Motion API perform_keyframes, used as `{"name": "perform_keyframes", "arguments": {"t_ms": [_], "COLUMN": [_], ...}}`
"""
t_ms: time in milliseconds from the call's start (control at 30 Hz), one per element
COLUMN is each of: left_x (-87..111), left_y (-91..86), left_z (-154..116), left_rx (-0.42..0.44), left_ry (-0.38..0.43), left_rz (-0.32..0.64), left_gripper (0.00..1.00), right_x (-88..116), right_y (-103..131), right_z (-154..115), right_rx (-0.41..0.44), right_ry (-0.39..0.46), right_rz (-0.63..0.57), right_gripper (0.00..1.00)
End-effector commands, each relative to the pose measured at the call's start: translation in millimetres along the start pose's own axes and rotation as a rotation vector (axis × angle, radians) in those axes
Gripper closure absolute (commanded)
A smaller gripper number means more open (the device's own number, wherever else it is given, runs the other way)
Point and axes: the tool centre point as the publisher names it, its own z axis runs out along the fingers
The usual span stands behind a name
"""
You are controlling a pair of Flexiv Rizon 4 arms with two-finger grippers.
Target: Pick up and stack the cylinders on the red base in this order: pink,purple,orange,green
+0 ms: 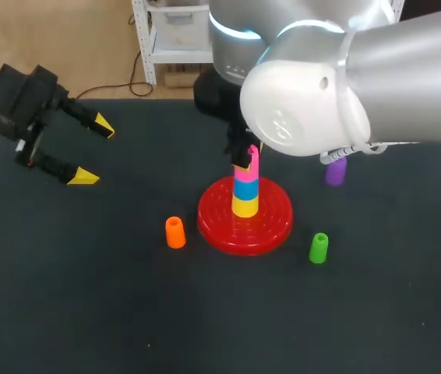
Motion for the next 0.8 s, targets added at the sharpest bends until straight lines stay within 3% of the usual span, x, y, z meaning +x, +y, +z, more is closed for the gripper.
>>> {"name": "perform_keyframes", "arguments": {"t_ms": [33,433,467,500,800], "left_x": [0.9,0.9,0.9,0.9,0.9], "left_y": [0.8,0.8,0.8,0.8,0.8], "left_z": [0.2,0.2,0.2,0.2,0.2], "left_rx": [0.001,0.001,0.001,0.001,0.001], "left_ry": [-0.001,-0.001,-0.001,-0.001,-0.001], "left_rz": [0.001,0.001,0.001,0.001,0.001], "left_gripper": [0.0,0.0,0.0,0.0,0.0], "right_x": [2.1,-0.3,-0.3,-0.3,-0.3], "right_y": [1.5,1.5,1.4,1.4,1.4], "right_z": [5.9,3.8,2.9,2.9,2.9], "right_rx": [0.008,0.039,0.037,0.037,0.037], "right_ry": [-0.004,-0.017,-0.023,-0.023,-0.023], "right_rz": [0.001,0.022,0.032,0.032,0.032], "right_gripper": [1.0,1.0,0.58,0.0,0.0]}}
